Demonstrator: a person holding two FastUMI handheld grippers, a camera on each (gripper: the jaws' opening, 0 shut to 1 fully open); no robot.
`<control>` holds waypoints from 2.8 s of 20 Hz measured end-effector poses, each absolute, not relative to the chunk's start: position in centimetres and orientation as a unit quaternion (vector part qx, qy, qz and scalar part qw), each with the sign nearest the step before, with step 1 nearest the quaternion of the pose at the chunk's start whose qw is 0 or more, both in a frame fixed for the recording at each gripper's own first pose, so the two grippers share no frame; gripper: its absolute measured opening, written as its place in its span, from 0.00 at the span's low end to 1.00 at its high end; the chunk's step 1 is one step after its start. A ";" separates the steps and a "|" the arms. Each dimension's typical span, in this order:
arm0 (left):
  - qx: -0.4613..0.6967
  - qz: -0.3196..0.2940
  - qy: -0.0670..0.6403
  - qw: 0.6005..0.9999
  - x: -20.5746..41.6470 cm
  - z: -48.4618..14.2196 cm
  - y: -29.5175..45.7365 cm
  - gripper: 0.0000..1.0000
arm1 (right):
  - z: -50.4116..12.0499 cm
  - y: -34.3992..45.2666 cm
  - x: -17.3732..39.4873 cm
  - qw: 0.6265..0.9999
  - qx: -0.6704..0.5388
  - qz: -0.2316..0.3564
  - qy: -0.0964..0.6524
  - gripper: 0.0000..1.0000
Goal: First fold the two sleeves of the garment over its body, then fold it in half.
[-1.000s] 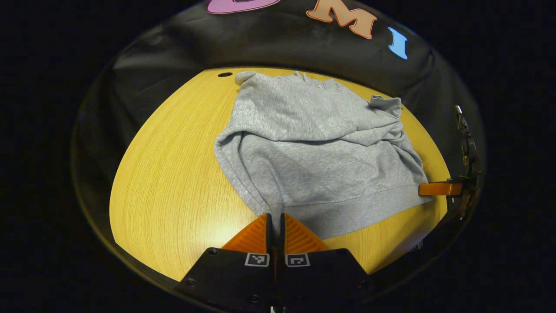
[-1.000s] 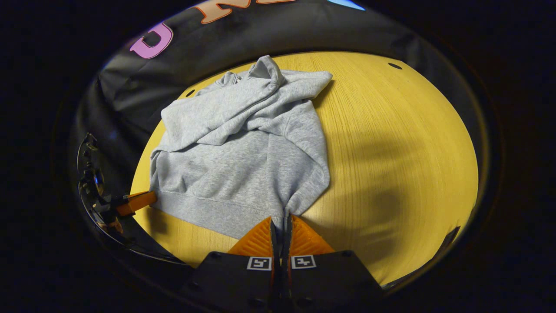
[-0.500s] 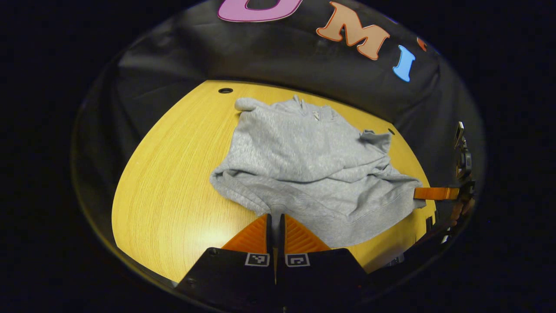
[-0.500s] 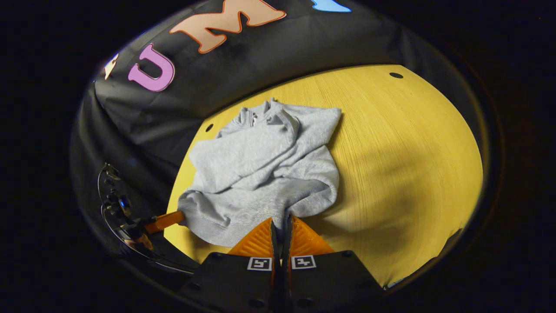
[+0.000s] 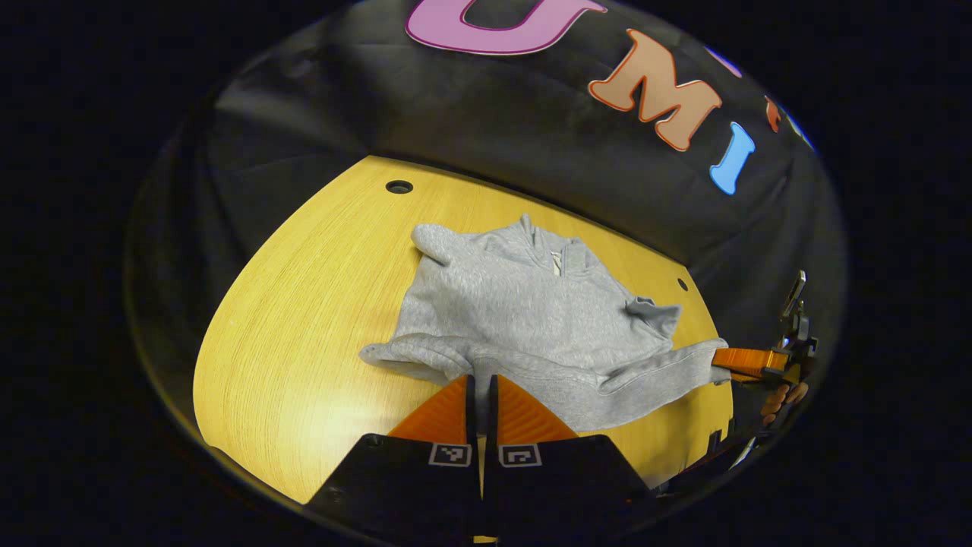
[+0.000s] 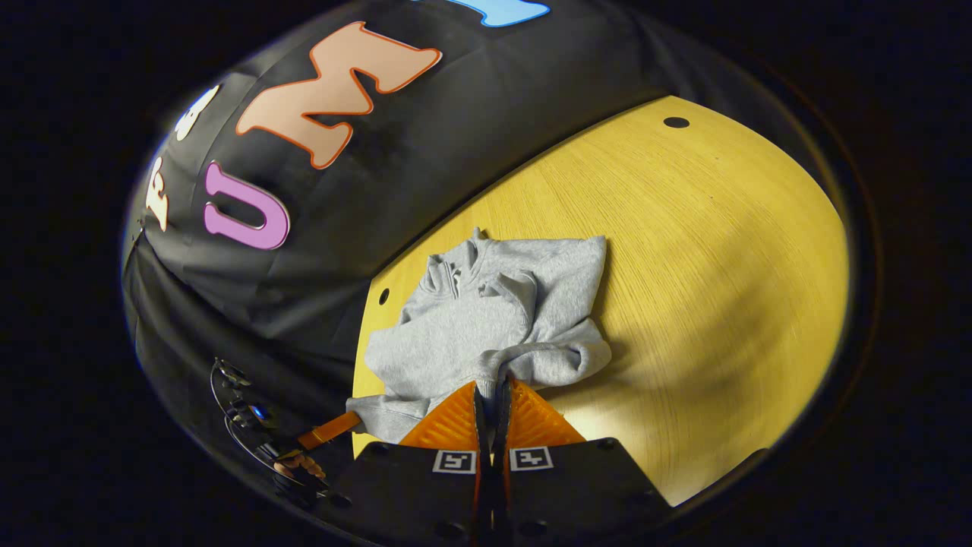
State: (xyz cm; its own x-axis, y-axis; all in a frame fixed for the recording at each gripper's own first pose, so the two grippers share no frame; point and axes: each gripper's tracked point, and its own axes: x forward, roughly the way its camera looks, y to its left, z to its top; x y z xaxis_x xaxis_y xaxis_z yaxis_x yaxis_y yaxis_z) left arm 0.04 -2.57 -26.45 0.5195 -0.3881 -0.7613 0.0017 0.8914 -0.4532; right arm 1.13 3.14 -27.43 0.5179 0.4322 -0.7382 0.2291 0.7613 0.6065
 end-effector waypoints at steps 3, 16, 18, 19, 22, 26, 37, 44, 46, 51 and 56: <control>-0.228 -0.087 0.495 0.834 1.9 -27.4 -2.4 0.00 | -28.4 3.2 3.1 0.794 0.359 0.045 0.490 0.02; -0.287 0.007 0.534 0.796 6.0 -30.4 -2.8 0.07 | -33.1 4.8 9.8 0.750 0.460 -0.030 0.475 0.33; -0.284 -0.001 0.497 0.820 7.8 -29.3 -3.0 0.39 | -32.0 4.6 10.9 0.762 0.466 -0.020 0.449 0.54; -0.278 0.001 0.473 0.836 8.8 -28.6 -2.6 0.61 | -31.3 4.3 11.5 0.775 0.458 -0.018 0.435 0.74; -0.258 0.016 0.405 0.877 11.6 -26.5 -1.5 0.96 | -29.4 3.2 12.9 0.822 0.420 -0.017 0.383 0.96; -0.180 0.022 0.367 0.912 11.9 -23.9 0.4 0.97 | -27.2 0.8 13.3 0.878 0.343 -0.024 0.334 0.95; 0.019 0.008 0.216 0.976 9.3 -14.5 0.5 0.97 | -17.4 -2.3 8.8 0.978 0.101 -0.016 0.183 0.96; 0.026 0.024 0.192 0.981 6.4 -12.3 1.6 0.96 | -11.7 -2.0 4.5 0.996 0.017 -0.017 0.090 0.96; 0.018 0.025 0.191 0.981 6.1 -11.8 1.3 0.97 | -11.8 -1.0 4.4 0.996 0.020 -0.012 0.091 0.95; 0.028 0.022 0.165 0.986 6.3 -9.9 0.6 0.96 | -10.4 -0.1 4.6 0.997 0.033 -0.004 0.074 0.96; 0.020 0.010 0.153 0.988 6.3 -9.2 -0.6 0.96 | -10.0 0.7 4.2 0.997 0.030 0.004 0.066 0.95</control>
State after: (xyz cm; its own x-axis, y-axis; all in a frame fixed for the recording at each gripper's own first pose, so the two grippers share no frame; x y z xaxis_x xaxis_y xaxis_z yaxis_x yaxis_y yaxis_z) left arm 6.29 -0.56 -9.15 0.9528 0.0268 -0.3023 -0.0145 0.9990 0.0429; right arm 4.25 0.71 -10.04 0.9912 0.0119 -0.1322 -0.0040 0.9982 0.0597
